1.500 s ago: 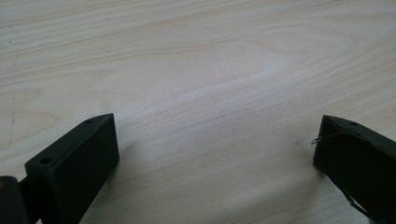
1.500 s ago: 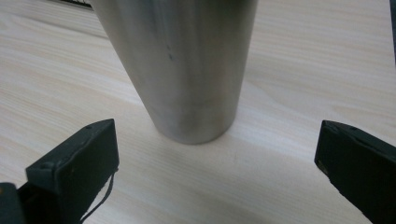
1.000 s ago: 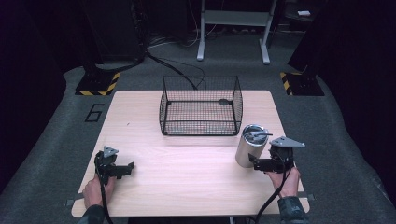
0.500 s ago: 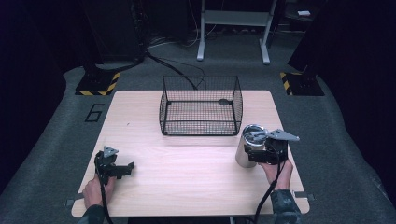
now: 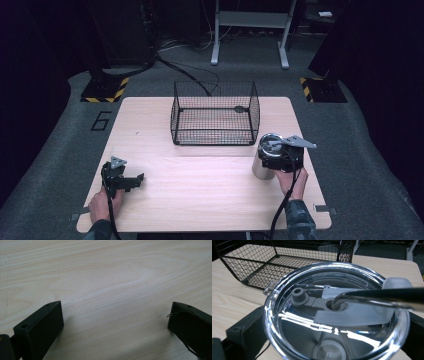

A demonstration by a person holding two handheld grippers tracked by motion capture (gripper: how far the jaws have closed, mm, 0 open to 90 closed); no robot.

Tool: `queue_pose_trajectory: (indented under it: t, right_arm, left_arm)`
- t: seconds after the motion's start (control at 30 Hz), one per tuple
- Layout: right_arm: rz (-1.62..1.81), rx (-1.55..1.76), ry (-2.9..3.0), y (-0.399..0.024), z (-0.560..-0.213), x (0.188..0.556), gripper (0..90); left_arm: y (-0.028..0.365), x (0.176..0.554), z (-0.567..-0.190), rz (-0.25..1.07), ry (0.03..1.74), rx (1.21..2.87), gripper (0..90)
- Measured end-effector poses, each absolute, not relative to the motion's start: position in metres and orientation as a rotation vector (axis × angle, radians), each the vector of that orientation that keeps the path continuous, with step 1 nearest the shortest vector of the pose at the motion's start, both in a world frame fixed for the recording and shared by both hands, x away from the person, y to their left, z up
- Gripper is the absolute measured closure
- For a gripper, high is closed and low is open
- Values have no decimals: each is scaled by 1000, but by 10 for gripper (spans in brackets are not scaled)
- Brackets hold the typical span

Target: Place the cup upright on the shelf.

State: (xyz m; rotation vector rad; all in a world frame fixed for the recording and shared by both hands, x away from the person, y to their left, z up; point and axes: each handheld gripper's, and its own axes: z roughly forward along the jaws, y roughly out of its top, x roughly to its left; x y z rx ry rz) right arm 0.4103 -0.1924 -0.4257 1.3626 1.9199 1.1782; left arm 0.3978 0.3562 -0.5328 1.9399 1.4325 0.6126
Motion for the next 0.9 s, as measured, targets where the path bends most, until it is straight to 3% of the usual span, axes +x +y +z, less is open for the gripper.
queue_pose_trajectory:
  t: [0.9]
  right_arm:
    - [1177, 1356, 1833, -185, -433, 414, 26]
  left_arm:
    - [356, 398, -533, 613, 1433, 1940, 0]
